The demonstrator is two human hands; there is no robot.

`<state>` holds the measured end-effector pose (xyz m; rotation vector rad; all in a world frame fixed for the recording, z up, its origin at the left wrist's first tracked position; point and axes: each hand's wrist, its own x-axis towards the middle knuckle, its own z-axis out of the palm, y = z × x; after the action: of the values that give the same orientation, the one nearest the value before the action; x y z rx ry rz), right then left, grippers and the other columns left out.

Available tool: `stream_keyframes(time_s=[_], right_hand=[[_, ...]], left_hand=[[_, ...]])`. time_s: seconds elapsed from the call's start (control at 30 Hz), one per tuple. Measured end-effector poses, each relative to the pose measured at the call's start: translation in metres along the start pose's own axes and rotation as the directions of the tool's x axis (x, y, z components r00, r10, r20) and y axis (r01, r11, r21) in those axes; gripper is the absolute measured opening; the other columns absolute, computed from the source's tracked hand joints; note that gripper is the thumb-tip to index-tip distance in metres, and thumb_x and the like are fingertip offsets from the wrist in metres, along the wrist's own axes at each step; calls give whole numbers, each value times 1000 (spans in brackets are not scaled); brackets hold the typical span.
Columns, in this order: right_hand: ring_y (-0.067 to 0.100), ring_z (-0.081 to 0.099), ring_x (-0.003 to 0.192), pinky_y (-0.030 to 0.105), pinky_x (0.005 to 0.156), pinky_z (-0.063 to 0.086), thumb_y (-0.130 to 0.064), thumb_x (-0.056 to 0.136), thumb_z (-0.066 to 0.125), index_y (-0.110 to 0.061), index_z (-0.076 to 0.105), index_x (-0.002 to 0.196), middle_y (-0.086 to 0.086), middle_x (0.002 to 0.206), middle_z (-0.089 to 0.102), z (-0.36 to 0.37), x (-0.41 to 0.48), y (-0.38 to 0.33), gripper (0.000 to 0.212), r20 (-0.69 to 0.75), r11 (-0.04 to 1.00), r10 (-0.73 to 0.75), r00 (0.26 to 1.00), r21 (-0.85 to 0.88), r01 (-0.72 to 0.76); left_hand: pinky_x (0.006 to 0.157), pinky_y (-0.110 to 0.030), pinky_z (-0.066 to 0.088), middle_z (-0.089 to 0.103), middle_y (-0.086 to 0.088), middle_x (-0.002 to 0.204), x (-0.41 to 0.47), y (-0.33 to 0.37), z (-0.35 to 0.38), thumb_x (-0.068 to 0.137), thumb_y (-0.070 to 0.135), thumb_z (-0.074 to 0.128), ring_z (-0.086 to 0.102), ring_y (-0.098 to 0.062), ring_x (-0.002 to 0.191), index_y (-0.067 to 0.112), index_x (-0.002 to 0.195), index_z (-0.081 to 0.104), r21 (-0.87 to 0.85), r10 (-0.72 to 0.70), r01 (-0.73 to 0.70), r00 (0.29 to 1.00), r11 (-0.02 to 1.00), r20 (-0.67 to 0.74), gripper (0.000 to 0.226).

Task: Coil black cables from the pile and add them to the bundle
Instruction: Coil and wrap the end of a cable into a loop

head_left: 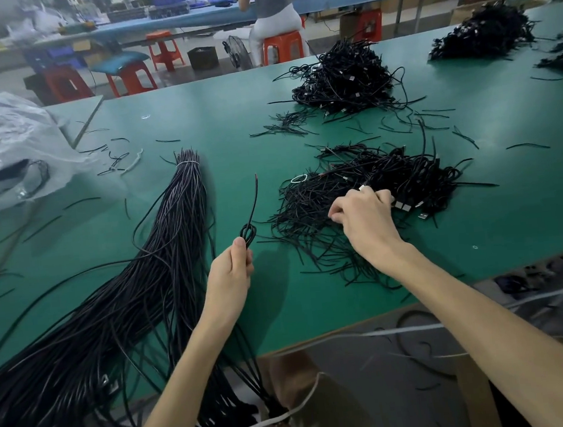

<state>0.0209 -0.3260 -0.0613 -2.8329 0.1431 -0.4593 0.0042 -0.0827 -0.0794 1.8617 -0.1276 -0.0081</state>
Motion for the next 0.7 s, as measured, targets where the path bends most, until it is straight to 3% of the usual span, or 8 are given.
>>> stream_keyframes(time_s=[0.1,0.3,0.53,0.63,0.7], right_hand=[[24,49,110,40,98,26,-9,99,64,-23,72,103,0,103,67,-5,0,-3,17,29,991,-36,999,-127,39],[28,43,116,43,105,28,6,86,65,-16,61,110,4,115,57,-12,0,-7,33,-106,962,-53,993,-271,23],[24,48,114,39,99,25,-10,100,64,-18,69,99,-2,106,63,-16,-3,-18,11,-333,990,-139,933,-30,137],[22,44,124,38,104,22,-14,101,63,-17,70,101,-1,119,59,-15,-4,-25,7,-308,992,-81,948,64,106],[22,46,118,32,97,24,-16,101,63,-16,69,103,1,115,58,-16,-5,-31,7,-311,986,-55,949,135,101]], left_hand=[[43,-18,20,29,12,54,-1,1,0,113,34,32,22,-6,47,15,71,40,-3,2,-2,1000,1000,2,47],[45,-19,20,27,11,56,-2,2,0,113,35,31,21,-7,48,16,70,37,15,10,-10,1000,1000,9,47],[52,-31,20,28,11,57,-1,1,0,112,39,31,23,-10,51,17,70,36,64,13,-12,1000,998,-13,48],[54,-33,20,28,12,55,-1,-1,0,112,39,31,23,-10,51,20,68,34,66,15,-14,1000,998,-11,48],[55,-34,20,28,11,57,-1,-2,0,112,40,31,23,-12,53,19,68,34,62,17,-16,1000,998,-11,49]])
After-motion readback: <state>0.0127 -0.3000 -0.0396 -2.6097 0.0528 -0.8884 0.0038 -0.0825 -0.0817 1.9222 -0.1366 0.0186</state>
